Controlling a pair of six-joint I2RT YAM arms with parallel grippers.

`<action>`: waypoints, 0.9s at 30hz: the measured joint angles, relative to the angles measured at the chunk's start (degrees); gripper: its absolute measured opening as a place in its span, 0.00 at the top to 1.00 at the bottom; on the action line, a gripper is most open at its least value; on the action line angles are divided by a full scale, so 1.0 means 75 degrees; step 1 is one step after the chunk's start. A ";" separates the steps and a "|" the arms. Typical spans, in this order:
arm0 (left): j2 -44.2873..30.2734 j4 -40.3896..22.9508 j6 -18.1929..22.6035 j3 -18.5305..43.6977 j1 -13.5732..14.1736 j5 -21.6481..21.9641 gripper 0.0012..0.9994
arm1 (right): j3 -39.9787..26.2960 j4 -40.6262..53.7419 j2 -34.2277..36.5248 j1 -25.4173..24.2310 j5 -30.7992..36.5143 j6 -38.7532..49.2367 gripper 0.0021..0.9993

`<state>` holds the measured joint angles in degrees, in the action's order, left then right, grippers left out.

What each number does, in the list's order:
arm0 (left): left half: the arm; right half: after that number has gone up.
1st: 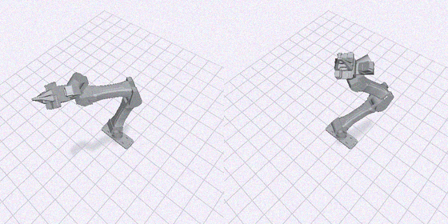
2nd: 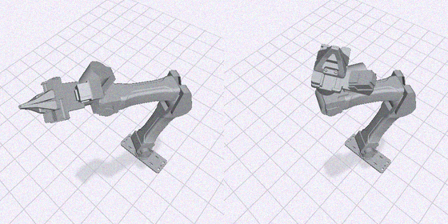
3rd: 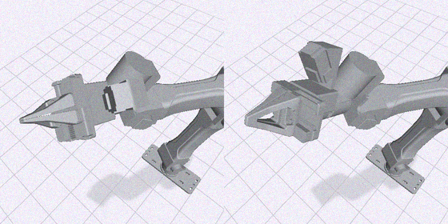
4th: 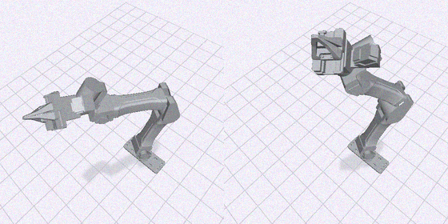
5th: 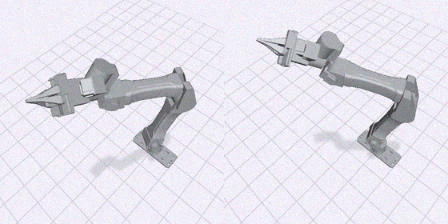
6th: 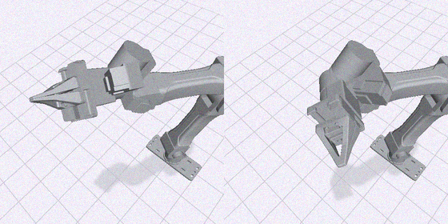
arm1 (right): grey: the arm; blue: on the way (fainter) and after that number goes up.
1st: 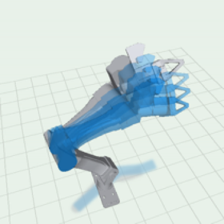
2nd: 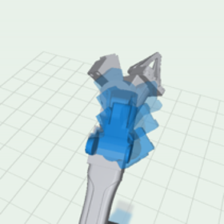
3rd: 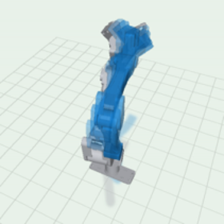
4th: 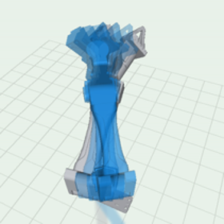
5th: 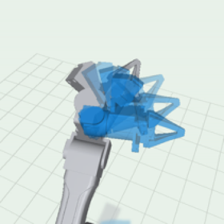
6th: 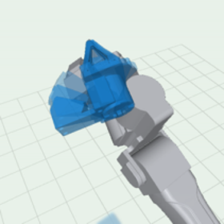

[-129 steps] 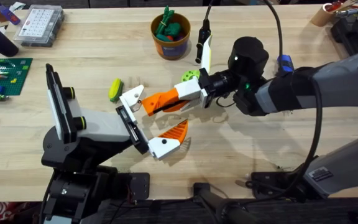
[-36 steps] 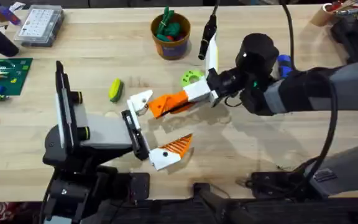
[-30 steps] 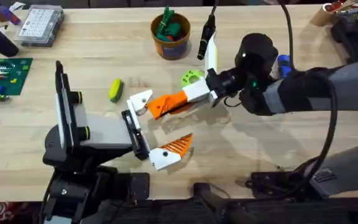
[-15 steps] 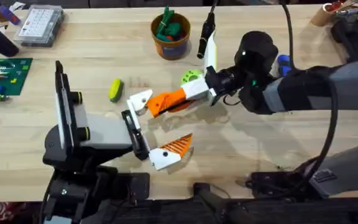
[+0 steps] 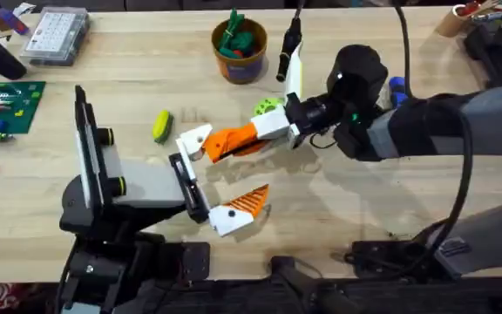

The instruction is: Pick up the gripper from the table and insert it into the empty holder that is missing its gripper. Then pick up a screw, insert it into the mounting hole, and use the screwdriver to tighten it. Finally, clean up the table by picking up the vegetable and placing it into the bucket.

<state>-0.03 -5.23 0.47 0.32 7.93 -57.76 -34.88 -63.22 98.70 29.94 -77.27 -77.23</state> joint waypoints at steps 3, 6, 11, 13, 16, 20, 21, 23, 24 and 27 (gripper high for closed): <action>0.0000 0.0005 0.0000 0.0000 -0.0015 0.0047 0.01 | 0.0001 0.0002 0.0001 0.0063 0.0096 0.0046 0.98; 0.0000 0.0008 0.0000 0.0000 -0.0034 0.0077 0.01 | -0.0002 -0.0001 0.0000 0.0141 0.0214 0.0073 0.98; 0.0000 0.0009 0.0000 0.0000 -0.0051 0.0125 0.01 | -0.0002 -0.0027 0.0000 0.0195 0.0340 0.0034 0.98; 0.0000 0.0011 -0.0003 0.0000 -0.0051 0.0137 0.01 | -0.0002 -0.0027 0.0003 0.0203 0.0362 -0.0060 0.98; 0.0000 0.0011 -0.0003 0.0000 -0.0051 0.0133 0.01 | 0.0001 -0.0034 0.0000 0.0228 0.0410 -0.0173 0.98; 0.0000 0.0011 -0.0003 0.0000 -0.0049 0.0132 0.01 | 0.0001 -0.0048 0.0000 0.0250 0.0476 -0.0294 0.98; 0.0000 0.0011 -0.0003 0.0000 -0.0051 0.0134 0.01 | 0.0001 -0.0051 0.0000 0.0256 0.0505 -0.0369 0.98; 0.0000 0.0008 -0.0006 0.0000 -0.0048 0.0122 0.01 | 0.0000 -0.0053 0.0000 0.0272 0.0564 -0.0495 0.98; 0.0000 0.0008 -0.0009 0.0000 -0.0048 0.0117 0.01 | -0.0002 -0.0050 0.0000 0.0286 0.0595 -0.0580 0.98; 0.0000 0.0005 -0.0011 0.0000 -0.0048 0.0090 0.01 | -0.0002 -0.0061 0.0000 0.0304 0.0672 -0.0778 0.98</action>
<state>-0.03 -5.19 0.38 0.32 7.57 -57.09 -34.89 -63.67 98.70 32.22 -72.23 -83.06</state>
